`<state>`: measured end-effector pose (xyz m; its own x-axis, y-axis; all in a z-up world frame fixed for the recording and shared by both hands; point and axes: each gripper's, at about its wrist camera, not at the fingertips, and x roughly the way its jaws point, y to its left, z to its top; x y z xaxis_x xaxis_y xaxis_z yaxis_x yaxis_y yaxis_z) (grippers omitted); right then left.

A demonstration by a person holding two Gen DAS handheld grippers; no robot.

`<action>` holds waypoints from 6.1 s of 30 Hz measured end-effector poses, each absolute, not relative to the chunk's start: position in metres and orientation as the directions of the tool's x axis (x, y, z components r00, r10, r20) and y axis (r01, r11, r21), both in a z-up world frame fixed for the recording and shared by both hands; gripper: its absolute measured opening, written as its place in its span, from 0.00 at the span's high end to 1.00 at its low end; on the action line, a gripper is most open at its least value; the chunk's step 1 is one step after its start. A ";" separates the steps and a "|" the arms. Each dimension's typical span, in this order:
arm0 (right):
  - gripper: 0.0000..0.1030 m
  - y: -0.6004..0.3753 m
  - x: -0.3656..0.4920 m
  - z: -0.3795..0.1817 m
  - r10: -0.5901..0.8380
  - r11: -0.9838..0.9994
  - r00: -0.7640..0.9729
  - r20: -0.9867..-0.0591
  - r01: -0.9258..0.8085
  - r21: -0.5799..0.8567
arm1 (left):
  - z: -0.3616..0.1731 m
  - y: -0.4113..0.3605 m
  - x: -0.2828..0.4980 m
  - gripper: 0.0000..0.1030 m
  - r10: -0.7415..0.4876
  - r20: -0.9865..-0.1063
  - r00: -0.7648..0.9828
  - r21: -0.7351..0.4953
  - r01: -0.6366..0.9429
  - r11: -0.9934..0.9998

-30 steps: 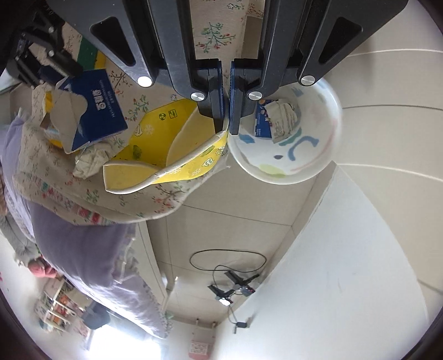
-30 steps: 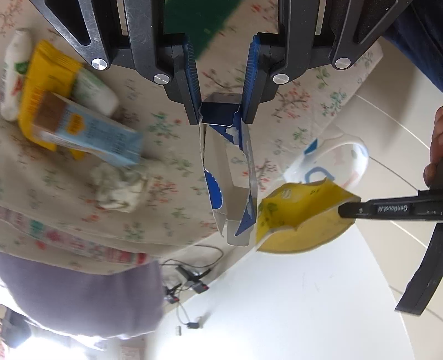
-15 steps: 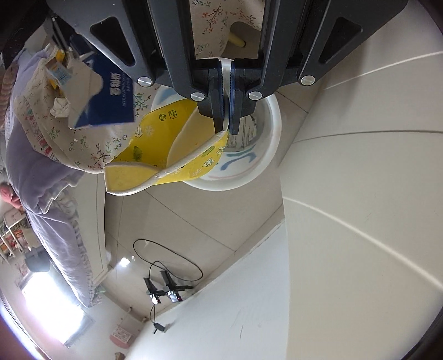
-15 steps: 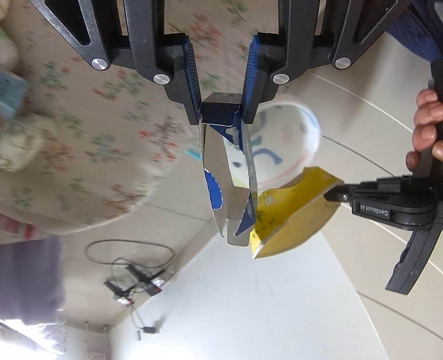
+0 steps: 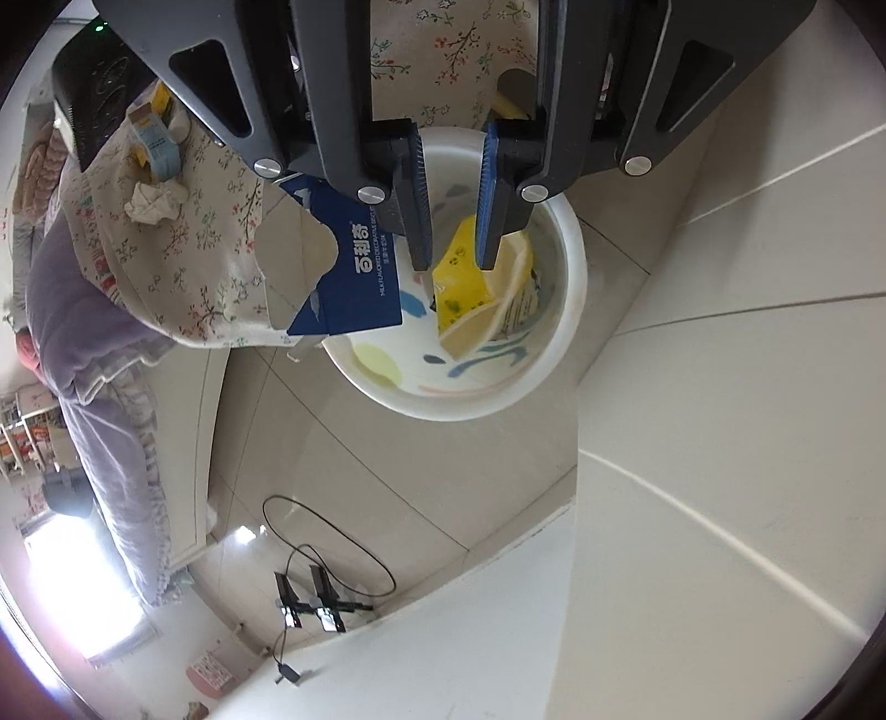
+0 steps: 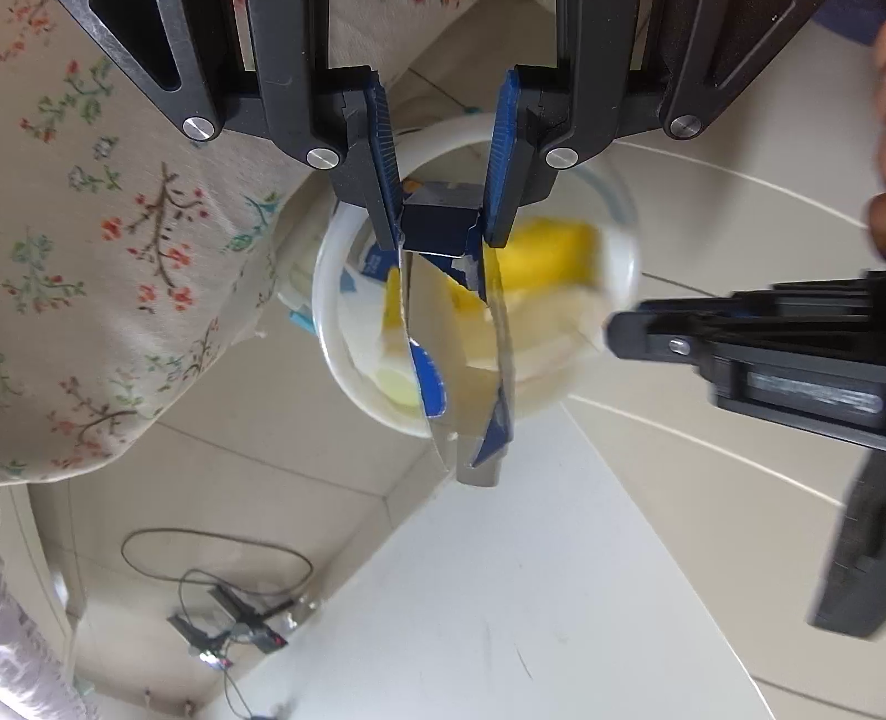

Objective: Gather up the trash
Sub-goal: 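Carry cup and tissue box over the bucket and open both grippers, then return to the bed and grasp the green-yellow sponge with the left gripper, then grasp the blue milk carton with the right gripper while the left holds the sponge, then drop the sponge and milk carton into the white bucket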

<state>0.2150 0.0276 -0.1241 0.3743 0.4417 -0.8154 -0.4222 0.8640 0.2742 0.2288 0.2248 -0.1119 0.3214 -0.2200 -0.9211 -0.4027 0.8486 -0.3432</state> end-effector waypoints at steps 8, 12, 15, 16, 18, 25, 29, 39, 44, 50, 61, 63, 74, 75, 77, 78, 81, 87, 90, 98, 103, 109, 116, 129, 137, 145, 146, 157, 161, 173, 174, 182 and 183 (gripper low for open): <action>0.71 0.036 0.219 -0.136 0.427 0.872 0.369 -0.825 -0.409 0.268 | -0.106 0.229 0.227 0.83 -0.234 -0.909 0.344 -0.370 -0.411 0.833; 0.36 0.041 0.225 -0.144 0.385 0.896 0.365 -0.848 -0.367 0.248 | -0.103 0.227 0.227 0.83 -0.238 -0.907 0.349 -0.373 -0.397 0.839; 0.36 0.040 0.219 -0.142 0.391 0.892 0.372 -0.842 -0.378 0.248 | -0.100 0.221 0.228 0.83 -0.232 -0.907 0.351 -0.364 -0.379 0.851; 0.36 0.037 0.216 -0.141 0.397 0.889 0.370 -0.840 -0.381 0.252 | -0.100 0.218 0.228 0.83 -0.234 -0.907 0.351 -0.365 -0.371 0.854; 0.36 0.029 0.210 -0.135 0.394 0.892 0.382 -0.836 -0.379 0.247 | -0.099 0.211 0.228 0.83 -0.238 -0.907 0.347 -0.362 -0.354 0.863; 0.34 -0.027 0.183 -0.101 0.428 0.890 0.429 -0.796 -0.352 0.289 | -0.094 0.172 0.230 0.82 -0.261 -0.907 0.332 -0.354 -0.261 0.898; 0.28 -0.069 0.167 -0.075 0.423 0.898 0.466 -0.777 -0.333 0.288 | -0.091 0.133 0.223 0.51 -0.276 -0.908 0.316 -0.337 -0.158 0.928; 0.17 -0.228 0.130 -0.028 0.274 0.961 0.579 -0.768 -0.135 0.241 | -0.101 0.002 0.178 0.47 -0.298 -0.924 0.238 -0.255 0.197 0.947; 0.17 -0.309 0.113 -0.043 0.185 0.960 0.614 -0.767 0.054 0.275 | -0.112 -0.058 0.150 0.41 -0.294 -0.934 0.203 -0.223 0.313 0.923; 0.17 -0.358 0.117 -0.071 0.133 0.931 0.537 -0.833 0.220 0.291 | -0.130 -0.108 0.125 0.37 -0.347 -0.928 0.138 -0.283 0.347 0.894; 0.17 -0.375 0.119 -0.094 0.201 0.876 0.509 -0.837 0.288 0.386 | -0.156 -0.153 0.102 0.28 -0.325 -0.940 0.104 -0.266 0.374 0.889; 0.17 -0.373 0.120 -0.093 0.223 0.873 0.520 -0.825 0.270 0.406 | -0.155 -0.154 0.101 0.38 -0.336 -0.934 0.123 -0.268 0.383 0.884; 0.17 -0.255 0.131 -0.074 -0.011 0.943 0.610 -0.793 -0.257 -0.210 | -0.133 -0.124 0.111 0.70 -0.408 -0.904 0.126 -0.340 0.365 0.867; 0.17 -0.251 0.133 -0.079 -0.026 0.933 0.604 -0.797 -0.272 -0.236 | -0.130 -0.120 0.112 0.71 -0.412 -0.902 0.130 -0.344 0.360 0.867; 0.17 -0.244 0.139 -0.094 -0.071 0.902 0.586 -0.807 -0.307 -0.303 | -0.126 -0.112 0.113 0.71 -0.421 -0.897 0.137 -0.354 0.349 0.868; 0.17 -0.242 0.142 -0.099 -0.087 0.889 0.581 -0.809 -0.321 -0.326 | -0.123 -0.107 0.115 0.71 -0.425 -0.894 0.141 -0.358 0.343 0.868; 0.17 -0.233 0.150 -0.113 -0.129 0.842 0.585 -0.801 -0.362 -0.401 | -0.116 -0.097 0.117 0.71 -0.433 -0.888 0.158 -0.364 0.336 0.869; 0.17 -0.210 0.162 -0.138 -0.164 0.737 0.597 -0.785 -0.455 -0.500 | -0.105 -0.068 0.127 0.71 -0.435 -0.884 0.172 -0.371 0.307 0.876; 0.17 -0.203 0.171 -0.143 -0.177 0.718 0.607 -0.775 -0.459 -0.523 | -0.105 -0.061 0.129 0.71 -0.433 -0.883 0.181 -0.369 0.300 0.879; 0.54 -0.214 0.197 -0.121 -0.098 0.837 0.569 -0.816 -0.397 -0.377 | -0.099 -0.059 0.130 0.71 -0.449 -0.873 0.192 -0.387 0.291 0.875; 0.56 -0.222 0.195 -0.099 -0.031 0.893 0.560 -0.828 -0.356 -0.274 | -0.089 -0.054 0.131 0.71 -0.461 -0.862 0.211 -0.398 0.280 0.873; 0.61 -0.225 0.174 -0.068 0.066 0.944 0.564 -0.823 -0.302 -0.131 | -0.087 -0.039 0.137 0.71 -0.442 -0.860 0.257 -0.384 0.246 0.890; 0.62 -0.218 0.168 -0.076 0.125 0.966 0.544 -0.830 -0.257 -0.023 | -0.077 -0.012 0.146 0.71 -0.446 -0.844 0.300 -0.402 0.198 0.894; 0.62 -0.183 0.154 -0.056 0.312 0.941 0.550 -0.775 -0.289 0.175 | -0.069 0.089 0.183 0.71 -0.339 -0.860 0.381 -0.381 -0.040 0.924; 0.62 -0.143 0.169 -0.071 0.398 0.916 0.516 -0.759 -0.266 0.299 | -0.076 0.163 0.210 0.71 -0.272 -0.871 0.410 -0.376 -0.198 0.905; 0.62 -0.089 0.187 -0.086 0.494 0.869 0.488 -0.720 -0.266 0.417 | -0.100 0.201 0.225 0.70 -0.242 -0.891 0.385 -0.367 -0.295 0.882; 0.62 -0.082 0.188 -0.087 0.505 0.863 0.489 -0.711 -0.263 0.432 | -0.104 0.204 0.228 0.70 -0.242 -0.892 0.381 -0.368 -0.304 0.879; 0.62 -0.023 0.206 -0.105 0.564 0.823 0.453 -0.690 -0.236 0.517 | -0.104 0.232 0.225 0.57 -0.250 -0.876 0.412 -0.416 -0.382 0.825; 0.62 -0.009 0.213 -0.107 0.565 0.823 0.448 -0.693 -0.246 0.511 | -0.101 0.250 0.217 0.57 -0.287 -0.855 0.432 -0.473 -0.426 0.771; 0.57 0.049 0.235 -0.125 0.603 0.796 0.416 -0.681 -0.259 0.547 | -0.090 0.266 0.207 0.57 -0.284 -0.840 0.463 -0.499 -0.452 0.739; 0.51 0.058 0.238 -0.131 0.592 0.805 0.395 -0.703 -0.254 0.536 | -0.089 0.266 0.206 0.57 -0.285 -0.839 0.463 -0.500 -0.452 0.739; 0.47 0.048 0.214 -0.146 0.525 0.850 0.355 -0.774 -0.274 0.450 | -0.082 0.248 0.207 0.57 -0.308 -0.834 0.457 -0.500 -0.393 0.771; 0.46 0.039 0.210 -0.142 0.521 0.852 0.362 -0.773 -0.280 0.443 | -0.081 0.243 0.208 0.57 -0.310 -0.836 0.452 -0.496 -0.381 0.780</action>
<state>0.2096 0.0395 -0.1424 0.3616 0.5209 -0.7732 -0.2797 0.8518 0.4430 0.2078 0.2430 -0.0812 0.4521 -0.3105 -0.8362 -0.3813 0.7802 -0.4959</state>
